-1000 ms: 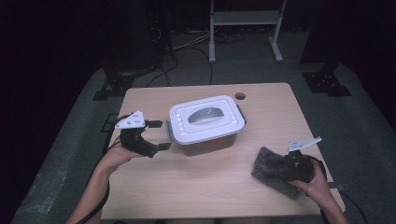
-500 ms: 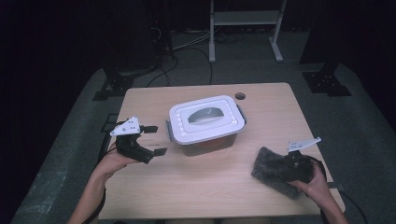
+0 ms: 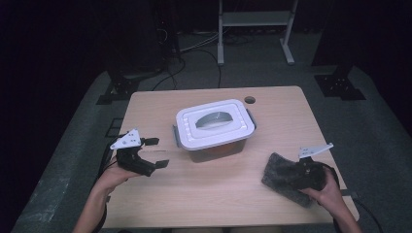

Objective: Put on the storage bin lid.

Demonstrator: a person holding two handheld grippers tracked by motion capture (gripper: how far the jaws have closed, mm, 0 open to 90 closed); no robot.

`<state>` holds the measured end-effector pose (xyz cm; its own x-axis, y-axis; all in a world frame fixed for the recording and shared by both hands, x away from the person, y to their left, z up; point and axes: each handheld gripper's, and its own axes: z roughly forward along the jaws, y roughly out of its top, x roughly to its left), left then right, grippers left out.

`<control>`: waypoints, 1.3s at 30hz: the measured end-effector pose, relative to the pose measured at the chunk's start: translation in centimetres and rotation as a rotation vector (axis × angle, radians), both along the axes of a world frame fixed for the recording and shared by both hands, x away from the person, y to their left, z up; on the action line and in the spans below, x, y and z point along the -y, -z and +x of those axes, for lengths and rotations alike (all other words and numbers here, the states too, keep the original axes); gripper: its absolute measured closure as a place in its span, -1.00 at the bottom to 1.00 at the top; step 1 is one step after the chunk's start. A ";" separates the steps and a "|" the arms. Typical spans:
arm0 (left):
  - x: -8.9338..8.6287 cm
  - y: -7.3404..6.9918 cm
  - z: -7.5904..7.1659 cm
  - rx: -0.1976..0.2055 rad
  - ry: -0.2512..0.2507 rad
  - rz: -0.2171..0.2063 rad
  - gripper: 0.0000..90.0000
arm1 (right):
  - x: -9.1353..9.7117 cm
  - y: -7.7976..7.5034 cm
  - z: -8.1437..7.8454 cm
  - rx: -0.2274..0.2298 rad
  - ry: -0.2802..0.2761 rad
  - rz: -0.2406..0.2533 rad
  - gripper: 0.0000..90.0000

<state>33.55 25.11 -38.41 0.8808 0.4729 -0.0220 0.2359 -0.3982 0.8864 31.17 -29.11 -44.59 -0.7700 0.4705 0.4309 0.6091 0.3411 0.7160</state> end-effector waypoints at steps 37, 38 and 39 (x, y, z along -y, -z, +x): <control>-1.4 3.8 -1.5 -0.016 -0.068 0.001 -0.83 | 0.1 0.3 0.0 -0.013 0.002 -0.002 -0.39; -1.4 3.9 -1.5 -0.019 -0.070 0.003 -0.83 | 0.1 0.3 0.0 -0.013 0.002 -0.002 -0.39; -1.5 4.0 -1.5 -0.020 -0.070 0.002 -0.83 | 0.1 0.3 0.0 -0.013 0.002 -0.002 -0.38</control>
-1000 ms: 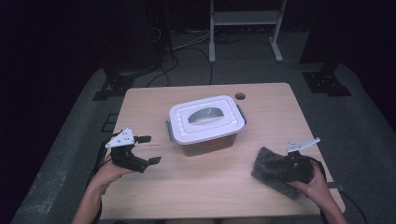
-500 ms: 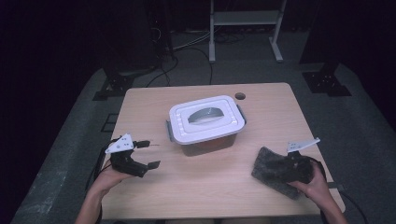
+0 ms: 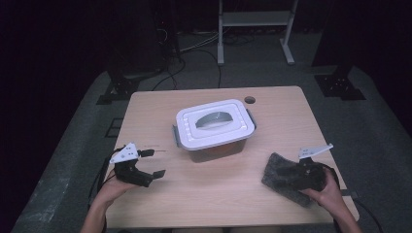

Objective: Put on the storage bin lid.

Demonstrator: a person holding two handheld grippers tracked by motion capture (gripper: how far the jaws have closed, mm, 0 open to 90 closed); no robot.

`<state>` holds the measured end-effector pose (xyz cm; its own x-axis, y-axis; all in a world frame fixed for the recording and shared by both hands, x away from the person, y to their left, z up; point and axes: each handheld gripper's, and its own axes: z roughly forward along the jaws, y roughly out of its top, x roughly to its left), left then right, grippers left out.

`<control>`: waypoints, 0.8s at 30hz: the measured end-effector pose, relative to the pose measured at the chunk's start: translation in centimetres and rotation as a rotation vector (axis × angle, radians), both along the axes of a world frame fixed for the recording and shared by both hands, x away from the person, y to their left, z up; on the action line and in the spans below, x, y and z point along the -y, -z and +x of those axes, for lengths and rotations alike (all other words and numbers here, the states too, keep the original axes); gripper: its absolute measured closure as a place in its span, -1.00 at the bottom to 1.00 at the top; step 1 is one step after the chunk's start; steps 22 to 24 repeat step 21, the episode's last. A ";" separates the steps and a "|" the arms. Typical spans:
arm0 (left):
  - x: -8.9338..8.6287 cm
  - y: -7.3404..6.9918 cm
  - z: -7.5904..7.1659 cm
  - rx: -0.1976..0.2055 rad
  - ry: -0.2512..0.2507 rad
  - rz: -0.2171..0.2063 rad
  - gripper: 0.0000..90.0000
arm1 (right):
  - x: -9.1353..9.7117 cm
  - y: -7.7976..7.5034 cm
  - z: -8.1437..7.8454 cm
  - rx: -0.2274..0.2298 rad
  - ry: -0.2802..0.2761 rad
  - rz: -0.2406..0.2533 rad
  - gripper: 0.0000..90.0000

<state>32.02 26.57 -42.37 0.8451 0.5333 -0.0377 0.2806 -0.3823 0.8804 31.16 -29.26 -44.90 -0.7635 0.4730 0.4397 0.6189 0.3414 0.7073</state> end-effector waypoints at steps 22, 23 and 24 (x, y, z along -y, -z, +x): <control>0.0 1.0 -0.3 -0.003 -0.002 0.018 -0.83 | 0.0 0.3 -0.1 -0.011 0.000 0.006 -0.38; 0.0 1.0 -0.3 -0.003 -0.002 0.018 -0.83 | 0.0 0.3 -0.1 -0.011 0.000 0.006 -0.38; 0.0 1.0 -0.3 -0.003 -0.002 0.018 -0.83 | 0.0 0.3 -0.1 -0.011 0.000 0.006 -0.38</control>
